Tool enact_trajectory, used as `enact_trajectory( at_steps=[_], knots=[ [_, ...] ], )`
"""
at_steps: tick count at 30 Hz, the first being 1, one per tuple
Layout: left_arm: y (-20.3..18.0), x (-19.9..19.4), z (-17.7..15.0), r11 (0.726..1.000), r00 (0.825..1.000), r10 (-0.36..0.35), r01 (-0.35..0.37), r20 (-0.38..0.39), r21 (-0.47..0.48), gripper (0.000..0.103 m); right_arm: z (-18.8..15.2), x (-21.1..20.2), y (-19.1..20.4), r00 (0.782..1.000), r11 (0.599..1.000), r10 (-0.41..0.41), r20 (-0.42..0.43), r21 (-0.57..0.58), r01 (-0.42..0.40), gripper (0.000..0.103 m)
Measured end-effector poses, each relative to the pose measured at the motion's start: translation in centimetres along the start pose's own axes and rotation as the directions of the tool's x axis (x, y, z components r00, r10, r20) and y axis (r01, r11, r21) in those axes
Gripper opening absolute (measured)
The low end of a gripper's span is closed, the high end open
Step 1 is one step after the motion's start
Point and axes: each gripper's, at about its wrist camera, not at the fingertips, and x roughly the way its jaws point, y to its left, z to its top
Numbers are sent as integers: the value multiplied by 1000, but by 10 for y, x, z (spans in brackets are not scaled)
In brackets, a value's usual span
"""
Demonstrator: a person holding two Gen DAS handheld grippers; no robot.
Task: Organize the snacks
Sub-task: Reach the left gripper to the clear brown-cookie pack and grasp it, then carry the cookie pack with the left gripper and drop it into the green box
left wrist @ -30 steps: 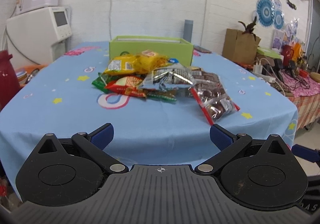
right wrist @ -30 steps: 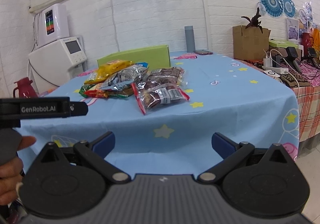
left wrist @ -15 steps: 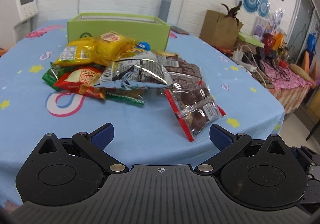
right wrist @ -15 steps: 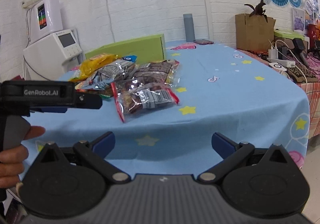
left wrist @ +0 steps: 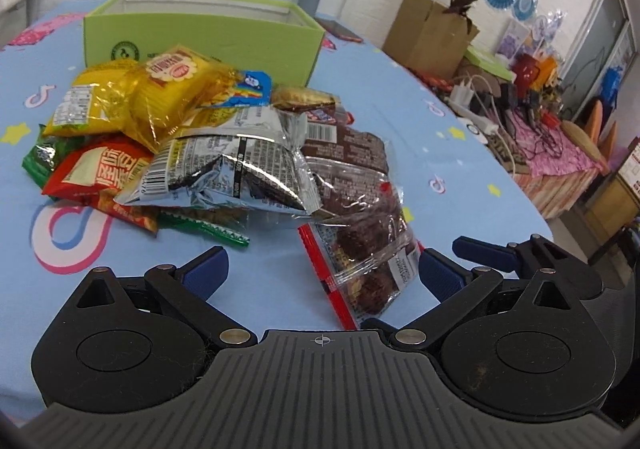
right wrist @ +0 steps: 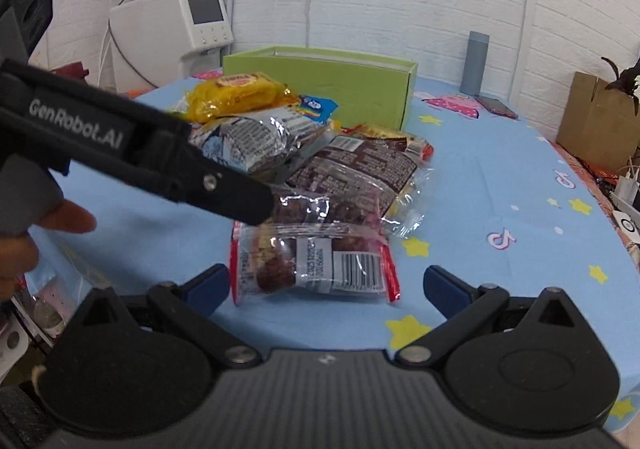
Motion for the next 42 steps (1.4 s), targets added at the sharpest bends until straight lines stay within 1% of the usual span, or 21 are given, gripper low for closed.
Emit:
enact_trajectory(
  at_steps=[3,5,7,10,14,17,19,21,26,29,32,33,34,35,36,37,38,40,42],
  knots=[
    [2,13,1,999,999,-34,33,-31,-18,89,1,18,-7,999,998,41,-20,42,-41,102],
    [2,18,2,999,999,-34,33,-35,-22,87,-1,26,-11,997,995,74,-28,69,-72,102],
    [2,22,4,999,999,-35,34,-40,-17,83,-3,28,-9,997,996,76,-12,55,-75,102],
    [5,27,5,998,997,-54,53,-55,-31,83,-3,31,-6,997,997,76,-15,5,-76,102],
    [9,26,3,997,995,-73,70,-61,-38,82,3,28,-11,994,996,94,-59,6,-94,102],
    [15,20,6,994,994,-99,96,-49,-61,83,5,16,-15,996,997,73,-52,-19,-74,102],
    [15,22,7,992,992,-110,106,-58,-67,83,4,10,-17,997,997,60,-51,-37,-62,102],
    [12,26,5,990,989,-126,121,-75,-69,83,2,6,-21,996,998,59,-59,-18,-60,102],
    [-2,31,4,987,983,-161,157,-92,-47,83,-5,-2,-28,997,997,60,-43,40,-58,102],
    [-11,33,0,992,988,-126,127,-85,1,83,-9,0,-30,997,995,70,-39,70,-67,102],
    [-21,34,-6,993,993,-94,98,-68,60,75,-11,6,-30,995,992,91,-29,91,-88,102],
    [-25,35,-8,992,993,-96,101,-65,78,69,-12,8,-29,995,990,102,-22,95,-100,100],
    [-27,36,-8,988,990,-125,131,-69,83,57,-13,9,-25,996,993,92,-15,81,-91,100],
    [-30,38,-9,986,988,-139,145,-74,84,57,-13,9,-23,996,994,85,-16,77,-84,99],
    [-35,38,-9,986,991,-121,127,-64,107,53,-12,9,-22,997,994,78,-18,82,-76,97],
    [-39,39,-8,983,989,-132,139,-65,120,45,-10,8,-22,997,993,75,-21,89,-73,96],
    [-41,40,-5,982,988,-141,148,-70,114,44,-9,7,-23,997,993,70,-26,98,-67,95],
    [-45,43,3,980,985,-154,162,-79,117,38,-4,3,-27,999,994,43,-29,101,-40,93],
    [-48,43,13,977,982,-172,181,-84,113,36,1,-3,-29,1000,996,7,-16,92,-6,92]
  ],
)
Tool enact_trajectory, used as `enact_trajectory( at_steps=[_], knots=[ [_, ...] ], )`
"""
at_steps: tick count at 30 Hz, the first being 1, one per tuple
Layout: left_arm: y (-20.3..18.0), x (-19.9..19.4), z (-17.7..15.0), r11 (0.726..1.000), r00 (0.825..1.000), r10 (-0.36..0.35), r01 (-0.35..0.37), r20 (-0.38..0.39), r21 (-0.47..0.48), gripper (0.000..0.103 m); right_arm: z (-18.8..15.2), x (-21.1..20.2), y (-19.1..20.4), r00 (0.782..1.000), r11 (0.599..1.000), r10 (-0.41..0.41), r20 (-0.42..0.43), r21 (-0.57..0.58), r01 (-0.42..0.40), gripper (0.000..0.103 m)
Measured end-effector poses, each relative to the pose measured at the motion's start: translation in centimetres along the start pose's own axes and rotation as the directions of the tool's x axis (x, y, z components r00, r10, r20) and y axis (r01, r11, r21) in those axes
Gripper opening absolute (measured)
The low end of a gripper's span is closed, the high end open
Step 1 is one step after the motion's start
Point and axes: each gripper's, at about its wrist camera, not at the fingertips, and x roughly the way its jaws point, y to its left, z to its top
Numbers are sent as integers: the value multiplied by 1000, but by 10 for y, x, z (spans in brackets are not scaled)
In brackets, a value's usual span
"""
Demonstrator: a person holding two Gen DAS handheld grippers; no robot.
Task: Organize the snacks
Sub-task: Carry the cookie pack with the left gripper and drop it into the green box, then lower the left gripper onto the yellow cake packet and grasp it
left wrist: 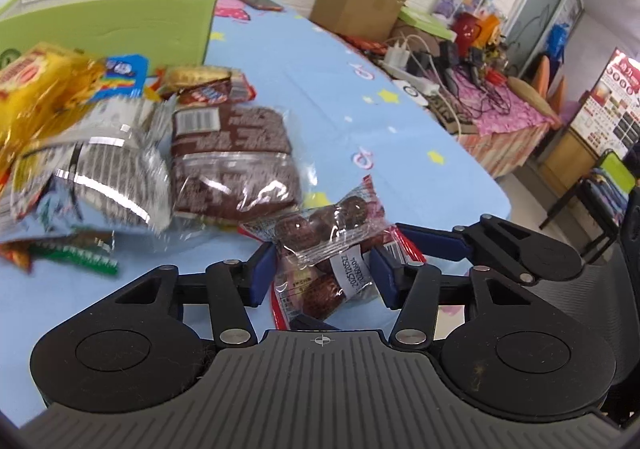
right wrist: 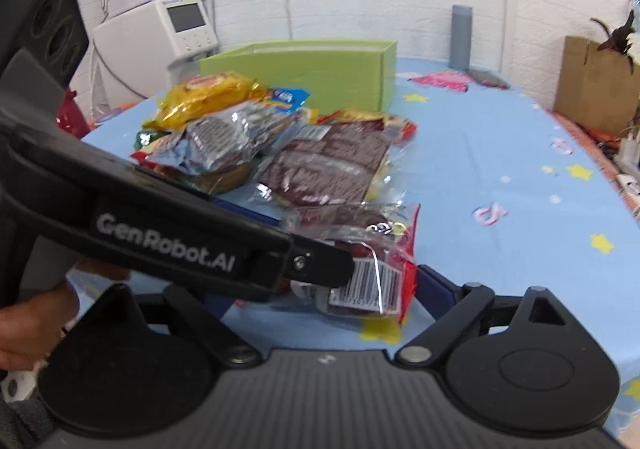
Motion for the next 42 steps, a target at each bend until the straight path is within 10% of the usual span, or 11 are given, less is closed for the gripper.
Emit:
enact_trajectory(
  at_steps=[10,22,26,42],
  knots=[
    [36,-40,104,999,986,38,-40,161,4,37,103,16,2,988,997,-2,156,-75,13,94],
    [172,7,235,975,963,222,-217,153,-51,35,254,181,7,985,981,129,113,-162,-110,93],
    [200,13,240,975,968,208,-193,142,-114,67,261,204,5,985,981,143,98,-146,-128,93],
    [178,-95,110,966,939,245,-215,240,-144,74,125,80,52,958,964,266,104,-48,-263,94]
  ],
)
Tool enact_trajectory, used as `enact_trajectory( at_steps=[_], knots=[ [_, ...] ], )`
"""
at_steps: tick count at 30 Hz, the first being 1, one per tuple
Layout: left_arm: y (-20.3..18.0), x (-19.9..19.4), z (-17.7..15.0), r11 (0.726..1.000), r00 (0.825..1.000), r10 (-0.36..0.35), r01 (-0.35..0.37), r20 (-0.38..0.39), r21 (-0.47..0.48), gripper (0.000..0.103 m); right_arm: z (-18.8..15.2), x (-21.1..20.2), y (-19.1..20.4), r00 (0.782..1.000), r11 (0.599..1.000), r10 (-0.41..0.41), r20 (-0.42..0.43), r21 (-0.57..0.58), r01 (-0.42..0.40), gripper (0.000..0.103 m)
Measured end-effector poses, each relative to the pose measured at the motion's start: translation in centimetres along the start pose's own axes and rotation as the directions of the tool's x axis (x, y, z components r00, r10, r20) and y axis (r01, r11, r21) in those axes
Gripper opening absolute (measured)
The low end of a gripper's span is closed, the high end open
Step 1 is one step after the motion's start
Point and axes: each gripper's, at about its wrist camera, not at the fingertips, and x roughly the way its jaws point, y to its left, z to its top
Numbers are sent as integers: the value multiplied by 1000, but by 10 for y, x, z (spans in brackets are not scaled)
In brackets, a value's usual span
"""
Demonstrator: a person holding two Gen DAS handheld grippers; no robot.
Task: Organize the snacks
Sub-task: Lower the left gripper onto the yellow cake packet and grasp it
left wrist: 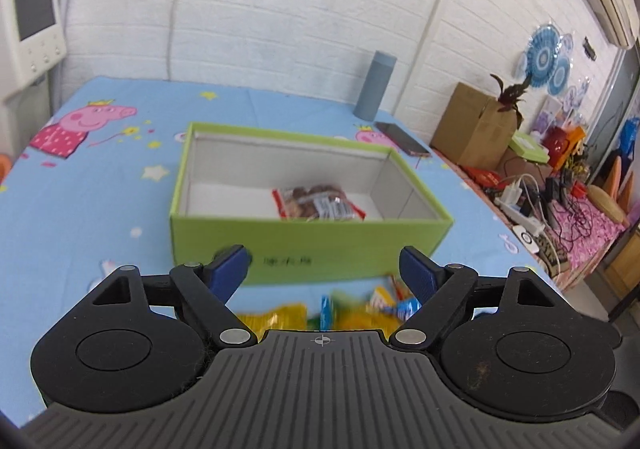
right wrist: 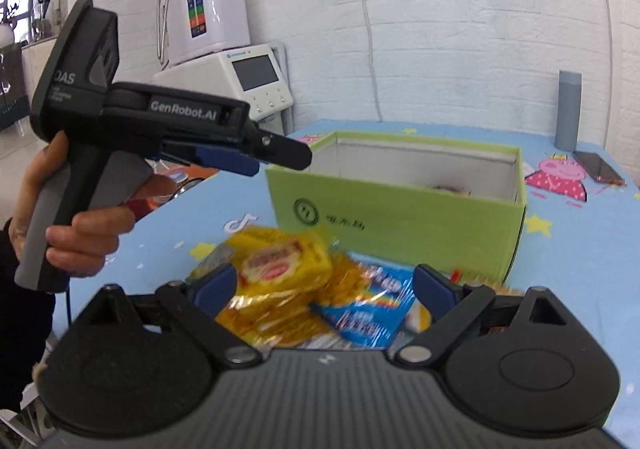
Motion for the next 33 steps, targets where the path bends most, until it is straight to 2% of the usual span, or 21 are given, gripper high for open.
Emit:
enact_trajectory(
  at_steps=[3,6,12,13,17,20,21,25,28,33],
  knots=[
    [-5,-4,-18,1000,1000,-16,16,-19,7,73,-17,-7,17,1000,1000,1,-13,14,0,94],
    [-9,4,-23,999,997,-39,39,-64,-8,70,-14,-1,29,1000,1000,19,-16,3,-19,94],
    [-7,6,-24,998,993,-53,55,-104,12,54,-5,20,50,998,998,54,-24,-36,-54,94],
    [-6,6,-26,998,992,-59,61,-110,17,50,-6,24,51,998,998,48,-36,-41,-50,94],
    [4,-5,-35,999,993,-42,42,-107,-2,50,-2,31,49,998,993,-19,-53,-115,13,94],
    [23,-25,-45,995,996,-48,42,-69,-88,52,12,30,41,998,983,0,-67,-181,-12,94],
    [31,-31,-48,989,996,-63,54,-59,-137,53,16,33,40,997,978,3,-77,-209,-19,102],
    [45,-35,-57,956,991,-117,94,-64,-278,53,27,56,38,995,960,17,-103,-278,-45,101],
    [45,-26,-59,936,984,-161,127,-79,-330,53,29,74,34,987,961,72,-143,-255,-107,101],
    [38,0,-58,929,974,-185,130,-131,-346,46,25,80,32,984,969,86,-154,-218,-118,102]
  ],
)
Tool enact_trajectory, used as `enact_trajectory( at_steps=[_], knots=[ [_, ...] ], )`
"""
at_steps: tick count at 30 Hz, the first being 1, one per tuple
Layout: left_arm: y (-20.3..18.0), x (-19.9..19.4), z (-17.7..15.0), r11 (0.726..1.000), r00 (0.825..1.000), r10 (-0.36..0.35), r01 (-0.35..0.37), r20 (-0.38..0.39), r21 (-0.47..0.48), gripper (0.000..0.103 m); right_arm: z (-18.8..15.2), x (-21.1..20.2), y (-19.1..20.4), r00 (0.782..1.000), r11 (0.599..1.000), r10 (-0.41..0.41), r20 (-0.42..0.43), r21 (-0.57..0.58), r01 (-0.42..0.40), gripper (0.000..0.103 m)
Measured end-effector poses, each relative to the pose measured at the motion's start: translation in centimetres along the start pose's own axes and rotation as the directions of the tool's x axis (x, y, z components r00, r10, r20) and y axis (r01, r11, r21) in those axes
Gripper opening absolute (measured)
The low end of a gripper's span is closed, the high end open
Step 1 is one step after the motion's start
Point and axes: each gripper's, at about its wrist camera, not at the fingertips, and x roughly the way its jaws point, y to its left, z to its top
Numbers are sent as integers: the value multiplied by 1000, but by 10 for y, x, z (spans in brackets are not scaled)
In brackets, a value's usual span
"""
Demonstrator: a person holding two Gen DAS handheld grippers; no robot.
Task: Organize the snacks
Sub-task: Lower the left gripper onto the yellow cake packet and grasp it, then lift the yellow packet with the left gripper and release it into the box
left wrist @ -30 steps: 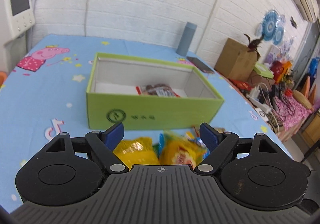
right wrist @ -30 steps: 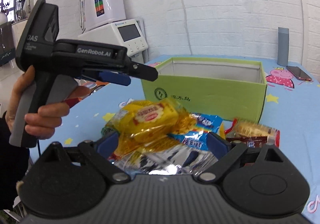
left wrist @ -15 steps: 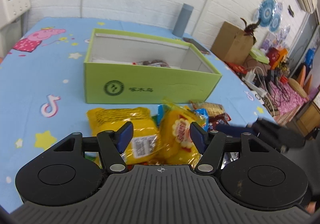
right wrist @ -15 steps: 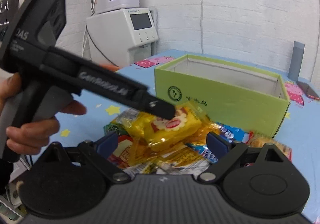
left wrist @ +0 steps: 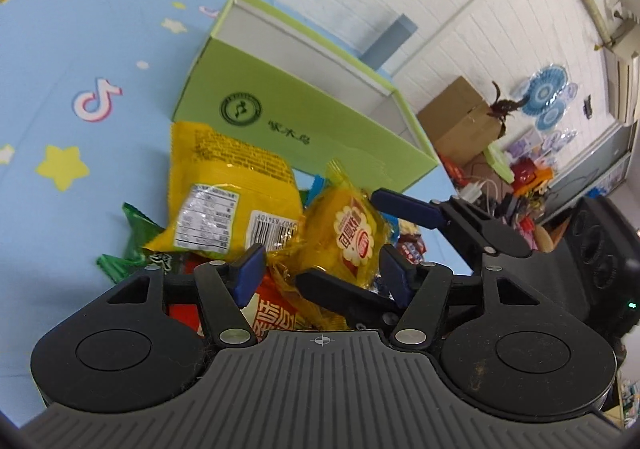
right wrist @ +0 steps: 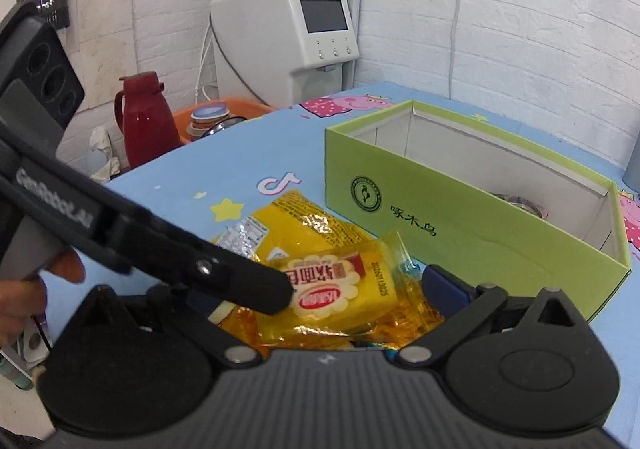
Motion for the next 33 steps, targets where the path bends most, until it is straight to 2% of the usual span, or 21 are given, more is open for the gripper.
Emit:
enact_trajectory(
  at_steps=[1,2,5,7,11,12,13,17,22,24,27,28,30,33],
  knots=[
    [0,3,0,1000,1000,6,-6,-5,3,39,-1,-2,2,1000,1000,6,2,3,-6,101],
    [0,5,0,1000,1000,16,-16,-7,7,40,-2,-3,5,1000,1000,21,1,7,-21,102],
    [3,1,0,1000,1000,22,-22,5,11,36,-6,-4,15,1000,1000,-1,-5,8,1,102],
    [8,-7,0,999,999,40,-40,20,19,36,-9,-6,22,1000,999,28,-3,29,-28,102],
    [17,-23,0,993,992,109,-112,60,44,43,-10,-12,35,997,997,79,22,22,-80,102],
    [18,-26,0,991,990,120,-124,70,42,50,-9,-13,36,997,997,76,29,22,-77,102],
    [20,-28,-1,992,990,119,-122,77,39,54,-8,-14,35,997,997,67,36,28,-68,102],
    [26,-32,-8,997,994,77,-77,78,0,56,-6,-12,26,999,998,26,28,60,-28,102],
    [31,-34,-16,998,996,45,-42,76,-38,57,-6,-6,20,1000,996,30,10,84,-30,102],
    [29,-28,-17,998,998,34,-31,58,-47,53,-7,0,21,999,995,49,-7,93,-48,102],
    [25,-19,-20,999,999,34,-33,25,-37,42,-10,6,28,998,994,62,-23,94,-59,101],
    [24,-20,-21,999,999,25,-25,26,-32,33,-11,3,31,999,996,44,-17,82,-42,101],
    [18,-26,-19,1000,999,15,-15,32,-11,23,-10,-6,39,1000,999,14,3,45,-14,100],
    [5,-34,-11,1000,998,6,-7,58,30,23,-3,-22,44,999,1000,-17,44,14,17,100]
  ],
)
